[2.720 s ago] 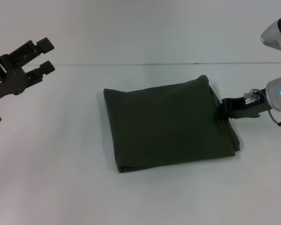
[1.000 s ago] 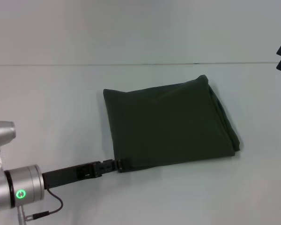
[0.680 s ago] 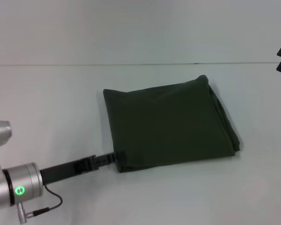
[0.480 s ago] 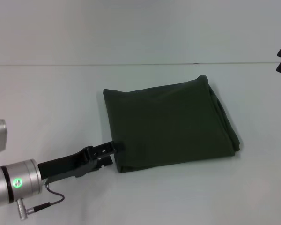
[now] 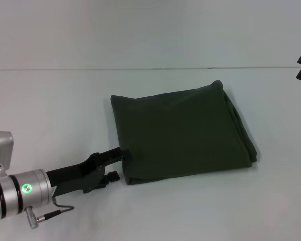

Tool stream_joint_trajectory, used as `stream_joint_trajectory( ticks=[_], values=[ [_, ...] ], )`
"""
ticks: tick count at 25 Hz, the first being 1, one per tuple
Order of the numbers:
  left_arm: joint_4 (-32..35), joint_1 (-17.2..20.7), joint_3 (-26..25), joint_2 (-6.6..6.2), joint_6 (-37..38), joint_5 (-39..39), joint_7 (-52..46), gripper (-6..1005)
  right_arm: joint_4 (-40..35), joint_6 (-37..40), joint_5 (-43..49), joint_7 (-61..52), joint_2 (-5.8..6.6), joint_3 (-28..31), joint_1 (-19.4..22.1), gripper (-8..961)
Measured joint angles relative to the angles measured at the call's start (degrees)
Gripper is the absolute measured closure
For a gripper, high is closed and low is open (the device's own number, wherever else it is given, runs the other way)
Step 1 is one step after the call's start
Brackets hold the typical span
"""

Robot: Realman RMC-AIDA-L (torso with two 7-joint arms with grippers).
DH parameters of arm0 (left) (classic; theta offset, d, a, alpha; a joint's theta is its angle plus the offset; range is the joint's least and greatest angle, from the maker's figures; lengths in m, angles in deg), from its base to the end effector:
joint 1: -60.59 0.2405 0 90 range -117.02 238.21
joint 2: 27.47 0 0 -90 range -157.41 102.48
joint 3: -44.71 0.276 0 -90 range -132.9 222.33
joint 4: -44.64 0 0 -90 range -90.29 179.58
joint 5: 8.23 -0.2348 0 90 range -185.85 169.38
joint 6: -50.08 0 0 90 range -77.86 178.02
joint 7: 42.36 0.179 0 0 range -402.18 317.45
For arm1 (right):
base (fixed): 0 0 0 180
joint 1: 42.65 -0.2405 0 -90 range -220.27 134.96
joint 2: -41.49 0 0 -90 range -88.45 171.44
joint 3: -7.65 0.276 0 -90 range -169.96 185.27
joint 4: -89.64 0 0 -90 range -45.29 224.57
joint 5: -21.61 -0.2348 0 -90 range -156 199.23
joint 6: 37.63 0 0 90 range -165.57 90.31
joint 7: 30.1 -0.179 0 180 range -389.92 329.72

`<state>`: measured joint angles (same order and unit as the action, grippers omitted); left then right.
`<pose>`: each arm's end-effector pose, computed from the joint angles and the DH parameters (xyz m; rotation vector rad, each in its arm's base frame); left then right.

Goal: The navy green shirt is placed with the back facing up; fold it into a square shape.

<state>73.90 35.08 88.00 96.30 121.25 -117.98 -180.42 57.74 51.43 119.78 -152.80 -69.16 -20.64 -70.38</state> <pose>-0.3212 0.3526 -0.1049 -1.8267 -2.2477 -0.8814 0.3138 0.3969 0.0744 -2.0170 1.5964 1.3097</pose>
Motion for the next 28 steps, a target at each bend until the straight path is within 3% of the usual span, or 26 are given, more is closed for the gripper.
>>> stream_joint_trajectory(
  ticks=[12,22,28],
  values=[
    [-2.5,-3.2,3.5,-0.02,-3.2,0.1,-0.3,185,0.0,0.0,0.0,0.0,0.00,0.2,0.6,163],
    [-2.2,-2.9,3.6,-0.02,-3.2,-0.2,-0.6,237,0.1,0.0,0.0,0.0,0.00,0.9,0.9,162],
    [-2.1,-3.0,3.9,0.03,-2.5,0.0,-0.6,573,0.1,0.0,0.0,0.0,0.00,0.9,0.9,162]
  ],
)
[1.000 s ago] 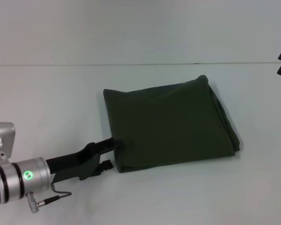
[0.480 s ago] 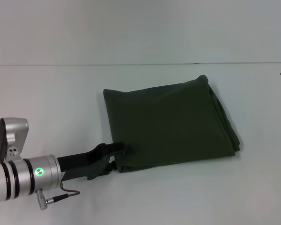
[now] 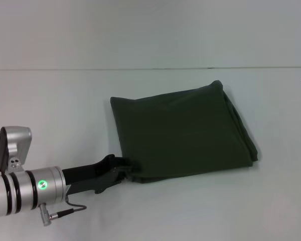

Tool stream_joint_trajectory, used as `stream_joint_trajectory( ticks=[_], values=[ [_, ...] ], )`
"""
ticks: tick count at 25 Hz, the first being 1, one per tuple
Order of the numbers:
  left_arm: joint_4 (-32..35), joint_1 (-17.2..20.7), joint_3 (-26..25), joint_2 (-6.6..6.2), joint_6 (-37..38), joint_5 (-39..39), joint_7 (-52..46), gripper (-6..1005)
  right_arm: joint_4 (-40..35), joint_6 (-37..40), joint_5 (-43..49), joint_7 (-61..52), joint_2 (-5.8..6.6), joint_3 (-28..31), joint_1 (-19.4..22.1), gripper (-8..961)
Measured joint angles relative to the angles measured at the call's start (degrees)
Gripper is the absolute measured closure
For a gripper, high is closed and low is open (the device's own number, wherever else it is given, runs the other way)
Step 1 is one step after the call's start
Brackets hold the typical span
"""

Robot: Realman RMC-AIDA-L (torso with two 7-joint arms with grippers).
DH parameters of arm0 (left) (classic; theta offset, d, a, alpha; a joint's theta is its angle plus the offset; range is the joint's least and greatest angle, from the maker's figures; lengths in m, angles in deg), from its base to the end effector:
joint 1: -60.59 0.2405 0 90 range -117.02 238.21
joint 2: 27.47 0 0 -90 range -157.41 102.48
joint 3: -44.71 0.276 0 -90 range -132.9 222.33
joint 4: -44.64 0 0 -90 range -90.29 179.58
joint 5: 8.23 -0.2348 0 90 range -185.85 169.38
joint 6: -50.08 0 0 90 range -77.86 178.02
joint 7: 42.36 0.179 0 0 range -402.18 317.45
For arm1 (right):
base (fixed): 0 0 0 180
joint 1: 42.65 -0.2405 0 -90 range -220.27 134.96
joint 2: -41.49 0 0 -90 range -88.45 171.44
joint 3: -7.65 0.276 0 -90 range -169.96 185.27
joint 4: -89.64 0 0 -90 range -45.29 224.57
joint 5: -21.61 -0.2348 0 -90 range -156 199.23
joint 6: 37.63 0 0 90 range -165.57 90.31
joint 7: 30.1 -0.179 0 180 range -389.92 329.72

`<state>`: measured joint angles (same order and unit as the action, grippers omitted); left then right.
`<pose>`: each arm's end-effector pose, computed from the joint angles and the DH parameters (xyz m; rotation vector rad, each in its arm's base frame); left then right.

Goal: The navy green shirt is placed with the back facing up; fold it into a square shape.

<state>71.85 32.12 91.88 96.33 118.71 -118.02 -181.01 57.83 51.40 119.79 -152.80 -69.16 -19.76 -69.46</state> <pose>-0.3068 0.3602 -0.1223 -1.8957 -2.2463 -0.7969 0.3214 0.3921 0.0770 -1.9836 1.6060 1.3170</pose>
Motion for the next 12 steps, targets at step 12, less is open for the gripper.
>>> stream_joint_trajectory(
  ticks=[12],
  values=[
    [0.7,2.6,-0.9,-2.58,5.1,0.5,1.9,916,0.0,0.0,0.0,-0.3,-0.18,0.0,0.0,162]
  ],
)
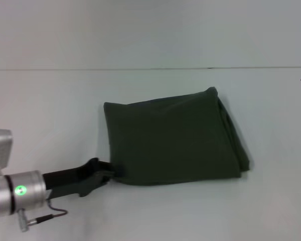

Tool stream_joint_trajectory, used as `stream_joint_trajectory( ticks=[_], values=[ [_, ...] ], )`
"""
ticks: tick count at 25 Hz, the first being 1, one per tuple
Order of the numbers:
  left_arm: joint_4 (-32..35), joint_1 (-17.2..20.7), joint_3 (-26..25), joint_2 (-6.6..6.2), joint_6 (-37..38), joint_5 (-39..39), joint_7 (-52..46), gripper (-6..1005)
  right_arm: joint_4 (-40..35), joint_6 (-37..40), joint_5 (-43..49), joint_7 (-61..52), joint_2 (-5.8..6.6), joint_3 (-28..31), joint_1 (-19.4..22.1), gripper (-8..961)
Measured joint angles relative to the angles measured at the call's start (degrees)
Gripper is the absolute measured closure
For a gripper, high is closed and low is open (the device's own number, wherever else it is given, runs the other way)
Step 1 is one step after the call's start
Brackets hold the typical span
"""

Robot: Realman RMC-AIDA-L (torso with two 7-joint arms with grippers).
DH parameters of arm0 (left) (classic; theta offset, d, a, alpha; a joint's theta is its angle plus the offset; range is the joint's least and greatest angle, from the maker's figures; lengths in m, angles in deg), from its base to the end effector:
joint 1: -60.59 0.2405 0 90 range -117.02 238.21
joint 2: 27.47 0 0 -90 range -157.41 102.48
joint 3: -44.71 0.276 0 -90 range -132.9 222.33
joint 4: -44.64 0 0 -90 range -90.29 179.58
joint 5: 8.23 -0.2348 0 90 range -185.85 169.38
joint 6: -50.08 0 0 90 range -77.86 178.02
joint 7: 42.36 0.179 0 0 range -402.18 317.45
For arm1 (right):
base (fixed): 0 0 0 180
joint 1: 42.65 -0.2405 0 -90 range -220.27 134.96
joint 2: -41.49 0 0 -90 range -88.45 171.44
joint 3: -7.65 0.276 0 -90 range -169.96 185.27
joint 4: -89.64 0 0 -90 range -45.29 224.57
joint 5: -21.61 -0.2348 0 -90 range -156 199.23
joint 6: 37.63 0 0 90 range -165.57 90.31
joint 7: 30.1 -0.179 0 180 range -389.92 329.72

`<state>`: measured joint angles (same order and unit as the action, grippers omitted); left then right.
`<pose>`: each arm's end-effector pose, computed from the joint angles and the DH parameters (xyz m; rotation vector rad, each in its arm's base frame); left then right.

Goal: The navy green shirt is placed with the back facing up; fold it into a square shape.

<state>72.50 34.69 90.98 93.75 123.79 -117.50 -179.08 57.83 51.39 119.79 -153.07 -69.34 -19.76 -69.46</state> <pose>-0.3235 0.3484 -0.0980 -1.9266 -2.2276 -0.8185 0.3209 0.3919 0.0756 -1.9806 1.6143 1.3213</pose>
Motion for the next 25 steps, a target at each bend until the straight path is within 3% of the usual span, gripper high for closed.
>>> stream_joint_trajectory(
  ticks=[7,12,20,23,25],
  values=[
    [0.0,2.2,-1.7,-1.70,0.9,0.1,0.1,947,0.0,0.0,0.1,-0.2,-0.33,-0.2,-0.4,162],
    [0.3,3.3,-3.9,-1.83,2.4,0.1,1.3,917,0.0,0.1,0.2,-0.2,-0.45,-0.4,-0.7,163],
    [1.6,4.8,-7.8,-5.21,10.4,-0.4,7.2,870,-0.6,-0.3,1.4,0.3,-0.25,-1.1,-0.9,163],
    [3.7,6.2,-8.3,-6.60,15.4,-0.8,9.4,763,-0.7,-0.6,3.8,0.5,0.05,-1.3,-1.3,163],
    [5.8,7.1,-9.2,-6.83,17.4,-1.5,11.1,692,-0.9,-0.6,6.0,1.9,0.21,-1.4,-1.8,163]
  ],
)
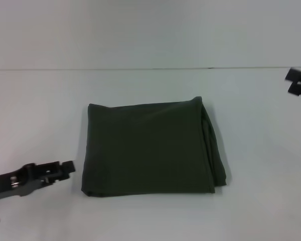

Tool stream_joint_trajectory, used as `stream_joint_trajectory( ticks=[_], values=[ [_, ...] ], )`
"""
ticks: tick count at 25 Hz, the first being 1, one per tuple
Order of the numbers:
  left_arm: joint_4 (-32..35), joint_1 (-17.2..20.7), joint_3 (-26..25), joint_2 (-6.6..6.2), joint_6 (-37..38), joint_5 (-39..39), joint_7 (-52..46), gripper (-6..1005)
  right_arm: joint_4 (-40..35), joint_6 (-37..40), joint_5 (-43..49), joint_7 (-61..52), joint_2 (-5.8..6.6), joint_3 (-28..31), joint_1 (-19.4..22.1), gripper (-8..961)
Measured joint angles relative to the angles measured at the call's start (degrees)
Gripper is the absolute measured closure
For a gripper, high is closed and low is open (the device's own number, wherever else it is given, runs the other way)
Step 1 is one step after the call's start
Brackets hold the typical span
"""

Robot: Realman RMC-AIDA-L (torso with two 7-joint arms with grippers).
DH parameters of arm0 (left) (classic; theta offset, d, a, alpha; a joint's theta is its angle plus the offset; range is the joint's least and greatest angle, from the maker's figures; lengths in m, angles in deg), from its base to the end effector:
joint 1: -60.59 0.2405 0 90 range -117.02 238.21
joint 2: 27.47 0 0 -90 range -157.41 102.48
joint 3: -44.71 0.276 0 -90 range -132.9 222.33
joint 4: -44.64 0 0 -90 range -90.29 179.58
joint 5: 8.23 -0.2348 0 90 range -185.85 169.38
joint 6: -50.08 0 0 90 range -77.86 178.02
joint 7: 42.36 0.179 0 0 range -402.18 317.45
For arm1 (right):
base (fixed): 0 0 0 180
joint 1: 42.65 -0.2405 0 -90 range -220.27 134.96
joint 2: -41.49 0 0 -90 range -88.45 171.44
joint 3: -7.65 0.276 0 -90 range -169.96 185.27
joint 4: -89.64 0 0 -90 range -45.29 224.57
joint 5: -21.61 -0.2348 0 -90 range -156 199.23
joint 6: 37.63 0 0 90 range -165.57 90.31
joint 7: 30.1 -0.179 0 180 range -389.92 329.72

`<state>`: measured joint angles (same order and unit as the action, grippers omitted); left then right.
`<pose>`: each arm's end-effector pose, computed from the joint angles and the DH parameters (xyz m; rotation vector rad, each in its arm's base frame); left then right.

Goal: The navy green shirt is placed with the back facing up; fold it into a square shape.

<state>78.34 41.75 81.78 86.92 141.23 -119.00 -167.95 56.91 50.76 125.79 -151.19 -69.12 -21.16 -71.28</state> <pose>-0.3604 0.3121 -0.0045 -2.1094 -1.9566 -0.9135 0.3170 0.3972 0.0618 -2.1020 1.5861 1.1529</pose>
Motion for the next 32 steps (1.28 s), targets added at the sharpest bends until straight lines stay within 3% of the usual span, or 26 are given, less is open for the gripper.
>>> stream_joint_trajectory(
  ticks=[4,7,11,14,17,22,28,32],
  values=[
    [3.4,0.7,-1.1,0.11,2.0,-0.3,9.8,591,-3.4,0.3,4.2,7.0,-0.10,-1.7,-0.7,162],
    [3.8,-1.8,-1.0,-0.18,2.5,-0.8,20.3,525,-9.0,-0.1,7.3,14.7,-1.24,-4.9,-1.4,162],
    [6.3,-6.0,0.5,0.43,1.9,-4.1,30.6,438,-14.2,-0.1,12.0,24.4,-4.31,-10.8,-3.4,162],
    [8.9,-8.6,0.7,1.70,1.9,-5.9,33.6,322,-15.6,-0.7,17.0,25.3,-7.11,-14.8,-5.7,162],
    [9.7,-11.1,2.7,2.18,2.4,-7.8,33.5,205,-15.4,-0.9,19.7,26.0,-8.96,-16.9,-6.7,163],
    [9.6,-13.5,5.7,2.21,1.6,-10.6,32.2,76,-13.9,-0.5,17.7,26.9,-9.09,-19.7,-6.2,163],
    [10.7,-14.0,5.6,2.65,1.7,-10.8,31.9,76,-13.9,-0.4,17.3,27.1,-9.07,-19.5,-6.0,162],
    [11.4,-14.1,5.5,3.66,1.3,-10.7,31.7,76,-13.9,-0.9,17.3,27.2,-9.12,-19.8,-6.4,162]
  ],
)
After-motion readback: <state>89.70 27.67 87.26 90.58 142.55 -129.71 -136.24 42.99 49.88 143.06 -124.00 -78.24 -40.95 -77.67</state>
